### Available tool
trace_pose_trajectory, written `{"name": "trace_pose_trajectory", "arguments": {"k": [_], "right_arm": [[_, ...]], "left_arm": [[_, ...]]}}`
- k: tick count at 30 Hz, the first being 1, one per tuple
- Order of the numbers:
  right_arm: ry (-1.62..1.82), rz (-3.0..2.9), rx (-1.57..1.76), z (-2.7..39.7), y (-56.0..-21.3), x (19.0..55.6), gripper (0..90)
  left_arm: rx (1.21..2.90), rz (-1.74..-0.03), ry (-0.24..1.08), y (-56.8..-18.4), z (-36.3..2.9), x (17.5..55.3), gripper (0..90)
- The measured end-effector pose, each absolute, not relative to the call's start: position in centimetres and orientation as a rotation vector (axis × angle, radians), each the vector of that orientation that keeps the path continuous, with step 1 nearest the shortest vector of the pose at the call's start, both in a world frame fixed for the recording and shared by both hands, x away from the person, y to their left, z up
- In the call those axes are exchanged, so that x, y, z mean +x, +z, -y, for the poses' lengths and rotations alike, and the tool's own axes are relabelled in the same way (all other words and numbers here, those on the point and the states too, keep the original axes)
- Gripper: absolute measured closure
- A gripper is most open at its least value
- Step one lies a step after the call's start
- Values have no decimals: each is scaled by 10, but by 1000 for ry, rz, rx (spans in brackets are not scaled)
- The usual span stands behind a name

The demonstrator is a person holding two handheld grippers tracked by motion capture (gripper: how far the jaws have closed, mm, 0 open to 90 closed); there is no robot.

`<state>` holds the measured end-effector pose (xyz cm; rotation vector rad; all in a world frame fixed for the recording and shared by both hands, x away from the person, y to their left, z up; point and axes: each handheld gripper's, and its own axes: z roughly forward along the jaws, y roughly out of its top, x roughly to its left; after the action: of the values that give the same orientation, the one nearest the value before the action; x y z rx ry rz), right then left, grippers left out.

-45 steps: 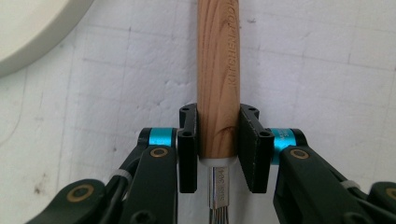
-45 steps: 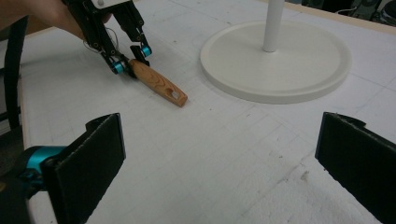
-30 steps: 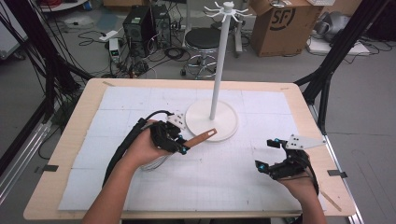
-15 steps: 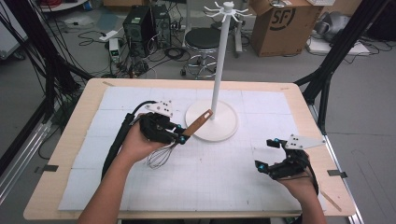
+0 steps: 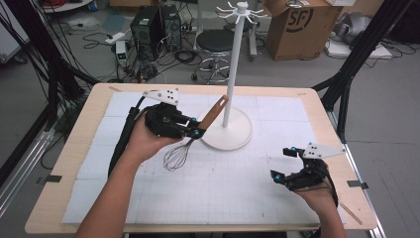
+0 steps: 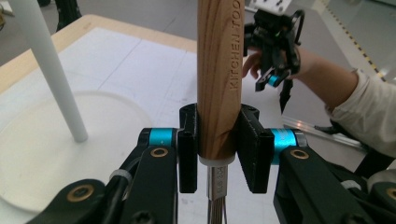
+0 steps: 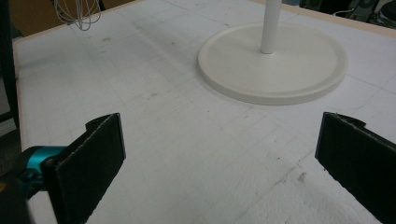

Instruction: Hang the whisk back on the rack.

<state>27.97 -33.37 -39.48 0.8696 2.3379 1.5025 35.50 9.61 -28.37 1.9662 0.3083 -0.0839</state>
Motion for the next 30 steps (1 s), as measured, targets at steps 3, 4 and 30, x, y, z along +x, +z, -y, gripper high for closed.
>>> {"name": "trace_pose_trajectory", "arguments": {"k": [3,4,30], "right_arm": [[1503,-2338,869,334,-395,280,7],[1503,-2338,869,334,-395,280,7],[1512,-2335,866,335,-394,280,7]], "left_arm": [[1956,-307,-84,-276,-97,357,713],[1957,-306,-77,-273,-97,358,713],[1916,-305,-15,-191,-93,390,713]]}}
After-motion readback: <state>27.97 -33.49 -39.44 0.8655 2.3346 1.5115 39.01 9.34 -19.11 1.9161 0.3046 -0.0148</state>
